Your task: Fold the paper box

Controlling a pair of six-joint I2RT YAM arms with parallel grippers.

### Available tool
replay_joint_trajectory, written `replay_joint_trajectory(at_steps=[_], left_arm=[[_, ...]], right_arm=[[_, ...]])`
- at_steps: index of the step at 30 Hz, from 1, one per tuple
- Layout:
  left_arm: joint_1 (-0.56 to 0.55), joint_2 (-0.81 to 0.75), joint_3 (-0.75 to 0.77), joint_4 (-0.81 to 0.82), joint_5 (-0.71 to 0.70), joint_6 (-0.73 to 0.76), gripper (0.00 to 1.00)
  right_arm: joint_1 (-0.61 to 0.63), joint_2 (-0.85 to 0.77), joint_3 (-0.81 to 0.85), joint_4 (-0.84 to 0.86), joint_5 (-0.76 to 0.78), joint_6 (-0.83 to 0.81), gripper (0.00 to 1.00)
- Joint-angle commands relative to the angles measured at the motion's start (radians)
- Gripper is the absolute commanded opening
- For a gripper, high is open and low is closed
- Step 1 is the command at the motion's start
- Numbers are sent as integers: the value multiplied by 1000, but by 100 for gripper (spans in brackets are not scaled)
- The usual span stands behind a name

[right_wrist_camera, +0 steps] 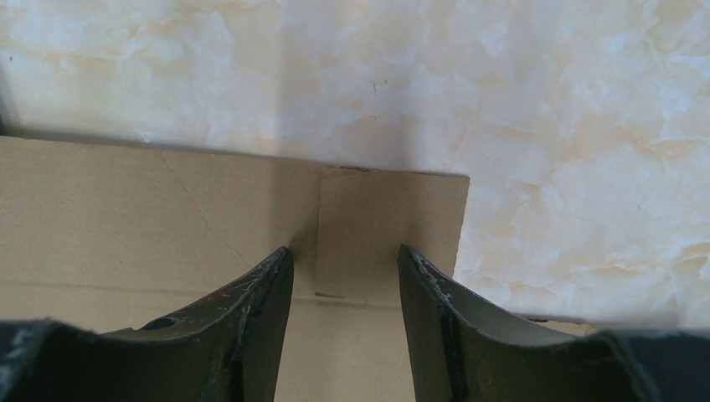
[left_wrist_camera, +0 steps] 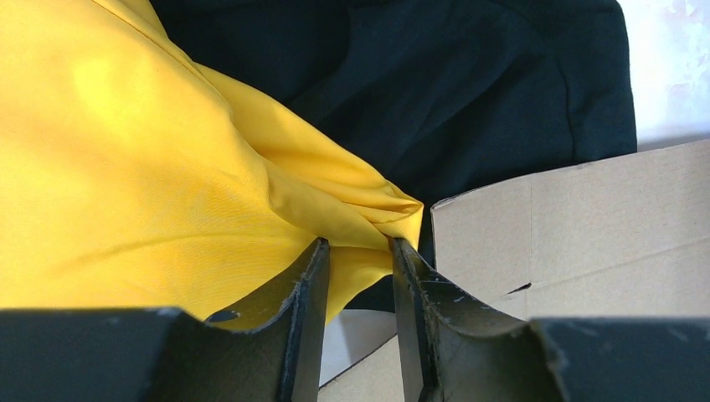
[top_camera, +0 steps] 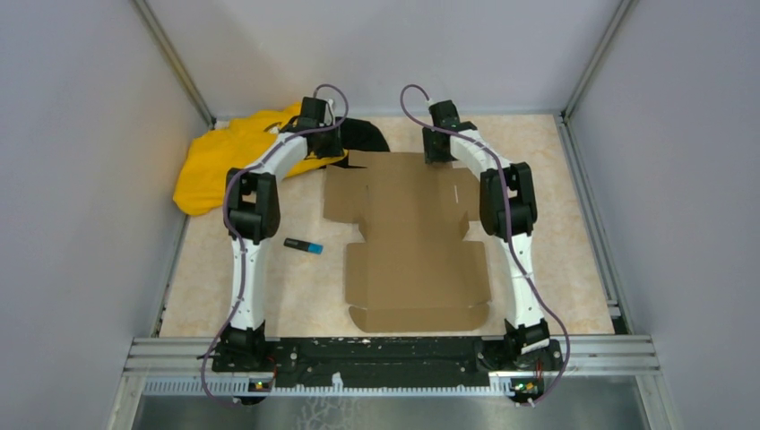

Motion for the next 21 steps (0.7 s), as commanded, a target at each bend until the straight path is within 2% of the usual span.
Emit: replay_joint_trajectory(at_steps=[1, 6, 8, 10, 19, 21], left_arm=[[-20, -43, 3, -29, 4, -3, 41], [-21, -97, -26, -9, -12, 4, 64], [-21, -115, -32, -5, -17, 7, 70], [-21, -127, -34, -5, -12, 9, 70], [-36, -142, -76, 50, 133, -13, 26], [-43, -133, -69, 44, 141, -15, 21]], right_arm=[[0, 43, -62, -160, -24, 15, 50], [0, 47, -64, -158, -37, 18, 50], [-1, 50, -65, -161, -36, 18, 50], [0, 49, -74, -162, -34, 18, 50], [-12, 33, -111, -150, -36, 18, 50], [-13, 35, -111, -148, -38, 18, 50]])
